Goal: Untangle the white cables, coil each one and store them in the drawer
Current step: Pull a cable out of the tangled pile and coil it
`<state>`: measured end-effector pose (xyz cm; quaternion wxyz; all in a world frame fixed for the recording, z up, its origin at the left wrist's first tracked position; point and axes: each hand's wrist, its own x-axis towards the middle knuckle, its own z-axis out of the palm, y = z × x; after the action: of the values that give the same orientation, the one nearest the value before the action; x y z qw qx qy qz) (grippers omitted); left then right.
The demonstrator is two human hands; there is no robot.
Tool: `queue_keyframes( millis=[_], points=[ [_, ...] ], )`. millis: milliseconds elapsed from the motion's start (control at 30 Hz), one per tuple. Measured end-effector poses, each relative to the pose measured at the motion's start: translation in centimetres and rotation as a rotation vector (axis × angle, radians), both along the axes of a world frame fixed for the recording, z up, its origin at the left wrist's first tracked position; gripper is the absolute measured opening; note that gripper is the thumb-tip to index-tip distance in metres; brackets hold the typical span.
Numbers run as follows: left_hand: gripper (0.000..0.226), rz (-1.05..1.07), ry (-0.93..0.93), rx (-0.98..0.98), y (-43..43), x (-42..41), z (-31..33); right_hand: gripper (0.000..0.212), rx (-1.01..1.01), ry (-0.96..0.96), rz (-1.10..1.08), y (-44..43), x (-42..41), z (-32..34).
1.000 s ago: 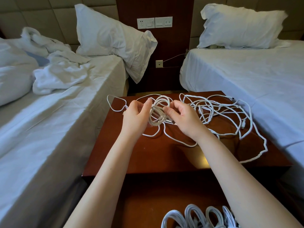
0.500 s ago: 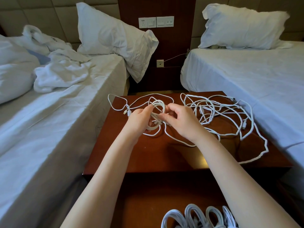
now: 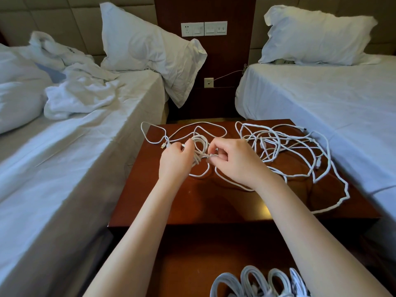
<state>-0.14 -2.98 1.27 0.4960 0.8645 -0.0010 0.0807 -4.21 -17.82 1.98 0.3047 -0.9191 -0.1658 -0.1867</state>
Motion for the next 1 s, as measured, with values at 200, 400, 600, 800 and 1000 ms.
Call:
queue_keyframes(
  millis=[200, 400, 600, 800, 1000],
  points=[
    [0.041, -0.034, 0.029, 0.026, -0.5, -0.2, -0.5, 0.013, -0.042, 0.079, 0.020, 0.6, 0.1, -0.4],
    [0.038, -0.055, 0.041, 0.017, -0.7, 0.0, -1.0, 0.009, -0.111, 0.180, -0.020, 0.4, 0.0, -0.3],
    [0.048, -0.085, -0.003, -0.022, -0.3, 0.2, -1.2, 0.014, 0.050, 0.277, 0.042, 0.5, 0.2, -0.5],
    [0.051, -0.066, -0.065, -0.100, -1.0, -0.5, -1.1, 0.016, 0.259, 0.288, 0.023, -0.2, 0.1, 0.2],
    [0.048, -0.067, -0.052, -0.049, -1.5, -0.6, -1.7, 0.009, 0.342, 0.244, 0.030, 0.5, 0.3, -0.2]
  ],
)
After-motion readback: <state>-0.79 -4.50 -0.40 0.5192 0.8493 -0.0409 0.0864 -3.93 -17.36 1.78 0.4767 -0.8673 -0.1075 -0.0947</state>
